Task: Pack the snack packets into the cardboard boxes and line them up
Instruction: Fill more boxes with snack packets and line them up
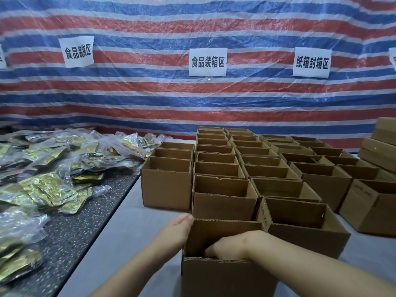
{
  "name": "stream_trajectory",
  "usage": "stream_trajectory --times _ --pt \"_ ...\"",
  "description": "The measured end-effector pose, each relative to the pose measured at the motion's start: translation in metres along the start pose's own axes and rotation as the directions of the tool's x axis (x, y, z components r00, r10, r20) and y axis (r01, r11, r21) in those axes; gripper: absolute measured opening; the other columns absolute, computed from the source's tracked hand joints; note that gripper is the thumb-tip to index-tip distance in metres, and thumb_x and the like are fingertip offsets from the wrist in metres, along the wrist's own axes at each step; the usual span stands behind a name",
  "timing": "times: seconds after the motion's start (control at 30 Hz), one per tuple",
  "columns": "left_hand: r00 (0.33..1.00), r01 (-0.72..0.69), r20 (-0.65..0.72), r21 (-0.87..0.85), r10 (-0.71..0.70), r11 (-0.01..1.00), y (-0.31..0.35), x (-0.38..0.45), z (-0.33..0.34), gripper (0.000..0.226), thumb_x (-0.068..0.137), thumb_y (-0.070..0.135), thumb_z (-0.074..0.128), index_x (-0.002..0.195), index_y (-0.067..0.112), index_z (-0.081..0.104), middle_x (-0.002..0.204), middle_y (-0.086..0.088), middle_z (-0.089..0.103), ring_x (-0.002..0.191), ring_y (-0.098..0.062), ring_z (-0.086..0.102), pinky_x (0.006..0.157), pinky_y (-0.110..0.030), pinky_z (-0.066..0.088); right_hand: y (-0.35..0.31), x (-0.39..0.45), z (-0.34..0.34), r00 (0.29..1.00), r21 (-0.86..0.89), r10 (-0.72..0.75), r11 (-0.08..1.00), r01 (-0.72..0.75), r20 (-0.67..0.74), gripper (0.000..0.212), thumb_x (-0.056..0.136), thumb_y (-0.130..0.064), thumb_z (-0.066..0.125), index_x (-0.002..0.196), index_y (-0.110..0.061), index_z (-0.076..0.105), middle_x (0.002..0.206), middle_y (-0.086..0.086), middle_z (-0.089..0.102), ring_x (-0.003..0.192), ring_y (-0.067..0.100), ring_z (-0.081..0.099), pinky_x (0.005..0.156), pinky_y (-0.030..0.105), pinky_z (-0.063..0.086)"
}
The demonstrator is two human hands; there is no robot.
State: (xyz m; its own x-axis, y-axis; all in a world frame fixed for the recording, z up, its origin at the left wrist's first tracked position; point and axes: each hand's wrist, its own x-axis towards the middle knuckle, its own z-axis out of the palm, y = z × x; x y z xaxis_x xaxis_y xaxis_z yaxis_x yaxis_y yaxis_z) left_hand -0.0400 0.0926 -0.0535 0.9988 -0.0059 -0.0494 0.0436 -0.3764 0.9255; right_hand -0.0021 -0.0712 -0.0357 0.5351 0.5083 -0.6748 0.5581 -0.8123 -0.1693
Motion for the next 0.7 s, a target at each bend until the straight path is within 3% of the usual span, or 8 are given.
stream_trajectory --times 0.1,0.17,0.23,0.33,0.4,0.5,0.57,0.7 --pt "1.0 -0.004 0.031 0.019 0.003 1.0 0.003 0.001 0.0 0.038 0.107 0.031 0.036 0.091 0.01 0.063 0.092 -0.008 0.065 0.084 -0.009 0.058 0.081 -0.025 0.049 0.007 -0.018 -0.006 1.0 0.094 -0.003 0.996 0.005 -0.02 0.052 0.103 -0.031 0.056 0.15 -0.013 0.043 0.15 0.009 0.049 0.136 0.027 0.047 0.115 0.042 0.036" --pt "0.999 -0.006 0.038 0.044 0.005 0.999 0.004 0.001 0.003 0.042 0.107 0.032 0.034 0.106 0.001 0.062 0.109 -0.019 0.065 0.1 -0.023 0.061 0.091 -0.038 0.048 0.01 -0.03 -0.011 1.0 0.168 0.021 0.986 -0.017 -0.021 0.062 0.101 -0.036 0.059 0.155 -0.016 0.037 0.156 0.004 0.042 0.138 0.021 0.045 0.112 0.033 0.039" --pt "0.999 -0.007 0.041 0.065 0.004 0.998 0.002 0.003 0.005 0.044 0.107 0.035 0.032 0.109 0.003 0.062 0.109 -0.018 0.064 0.101 -0.023 0.06 0.086 -0.034 0.048 0.011 -0.04 -0.016 0.995 0.2 0.019 0.98 0.0 -0.095 0.054 0.098 -0.036 0.062 0.149 -0.024 0.047 0.147 -0.001 0.052 0.119 0.011 0.057 0.094 0.023 0.05" --pt "0.999 0.01 0.032 0.087 -0.012 0.996 0.001 0.006 0.006 0.042 0.107 0.037 0.03 0.104 0.01 0.061 0.102 -0.011 0.063 0.088 -0.01 0.056 0.073 -0.022 0.041 0.01 -0.042 -0.019 0.965 0.166 -0.021 0.984 0.066 -0.261 0.019 0.095 -0.034 0.066 0.114 -0.032 0.067 0.109 -0.012 0.065 0.097 0.006 0.062 0.081 0.023 0.051" --pt "1.0 0.022 0.011 0.076 -0.023 0.997 -0.001 0.008 0.007 0.037 0.107 0.038 0.031 0.089 0.022 0.058 0.089 0.001 0.059 0.08 -0.003 0.05 0.069 -0.017 0.037 0.007 -0.031 -0.016 0.985 0.153 0.001 0.988 0.025 -0.171 0.012 0.097 -0.028 0.064 0.108 -0.031 0.067 0.102 -0.013 0.064 0.094 0.006 0.061 0.077 0.023 0.048" --pt "1.0 0.029 0.007 0.034 -0.029 0.999 -0.003 0.007 0.007 0.034 0.107 0.037 0.033 0.079 0.03 0.051 0.08 0.011 0.051 0.074 0.002 0.046 0.062 -0.01 0.032 0.003 -0.009 -0.01 0.996 0.171 0.071 0.982 -0.08 0.058 0.038 0.101 -0.022 0.058 0.139 -0.016 0.056 0.129 0.003 0.062 0.116 0.021 0.059 0.088 0.03 0.045" --pt "0.999 0.017 0.03 0.037 -0.018 0.999 -0.006 0.007 0.007 0.036 0.107 0.037 0.032 0.09 0.02 0.059 0.089 0.0 0.058 0.081 -0.003 0.05 0.067 -0.016 0.035 0.003 -0.005 -0.01 0.991 0.194 0.099 0.974 -0.114 0.088 0.043 0.104 -0.029 0.053 0.143 -0.011 0.052 0.139 0.01 0.058 0.122 0.023 0.056 0.092 0.032 0.04" --pt "0.999 0.035 0.018 0.046 -0.036 0.998 0.0 0.003 0.008 0.033 0.107 0.037 0.031 0.087 0.028 0.055 0.088 0.007 0.055 0.081 -0.001 0.05 0.064 -0.011 0.035 0.003 -0.023 -0.015 0.977 0.401 0.139 0.895 -0.194 0.162 0.055 0.104 -0.054 0.04 0.13 -0.012 0.063 0.138 0.012 0.061 0.128 0.025 0.057 0.1 0.034 0.043"
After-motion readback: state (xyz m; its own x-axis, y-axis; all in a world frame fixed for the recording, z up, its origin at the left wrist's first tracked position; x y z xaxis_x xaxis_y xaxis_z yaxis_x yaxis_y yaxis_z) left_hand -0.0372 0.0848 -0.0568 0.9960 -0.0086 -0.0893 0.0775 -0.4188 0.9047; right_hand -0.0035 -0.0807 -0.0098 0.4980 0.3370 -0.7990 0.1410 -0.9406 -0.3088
